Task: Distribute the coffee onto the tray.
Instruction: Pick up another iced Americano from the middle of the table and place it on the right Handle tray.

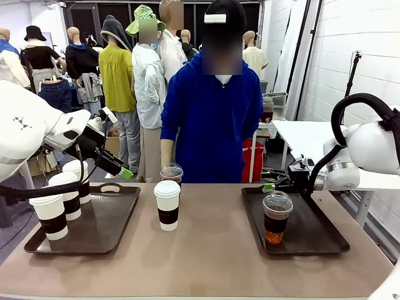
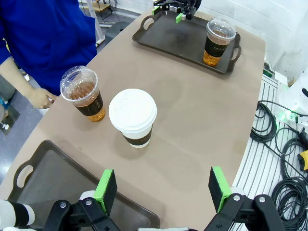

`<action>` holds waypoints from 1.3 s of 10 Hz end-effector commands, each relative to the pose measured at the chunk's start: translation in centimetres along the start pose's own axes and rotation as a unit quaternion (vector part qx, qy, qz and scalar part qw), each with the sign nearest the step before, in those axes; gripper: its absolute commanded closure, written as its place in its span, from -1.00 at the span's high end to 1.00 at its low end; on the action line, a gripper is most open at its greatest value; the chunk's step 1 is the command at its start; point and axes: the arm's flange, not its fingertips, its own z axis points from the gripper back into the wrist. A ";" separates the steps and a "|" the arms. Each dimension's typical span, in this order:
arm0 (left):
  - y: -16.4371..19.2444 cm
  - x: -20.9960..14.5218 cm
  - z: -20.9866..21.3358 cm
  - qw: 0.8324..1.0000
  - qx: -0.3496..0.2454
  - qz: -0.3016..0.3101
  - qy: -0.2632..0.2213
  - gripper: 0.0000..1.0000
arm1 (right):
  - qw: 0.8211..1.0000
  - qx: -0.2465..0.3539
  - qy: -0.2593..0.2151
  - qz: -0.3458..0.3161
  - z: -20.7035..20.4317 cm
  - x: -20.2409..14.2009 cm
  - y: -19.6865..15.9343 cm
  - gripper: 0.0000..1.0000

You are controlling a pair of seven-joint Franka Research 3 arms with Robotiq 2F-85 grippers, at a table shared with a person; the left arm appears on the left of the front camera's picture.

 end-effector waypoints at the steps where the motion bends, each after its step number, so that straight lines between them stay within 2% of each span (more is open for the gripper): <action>1: 0.3 -0.2 -0.1 1.000 -0.009 -0.001 -0.007 1.00 | 1.000 -0.013 0.008 -0.009 -2.2 0.8 -0.3 1.00; 7: 0.3 -0.2 -0.1 1.000 -0.009 -0.001 -0.007 1.00 | 0.999 -0.024 -0.005 -0.032 -7.9 1.8 0.1 1.00; 13: 0.3 -0.2 -0.1 1.000 -0.009 -0.001 -0.007 1.00 | 0.999 0.018 0.016 -0.033 -13.6 1.0 -0.3 1.00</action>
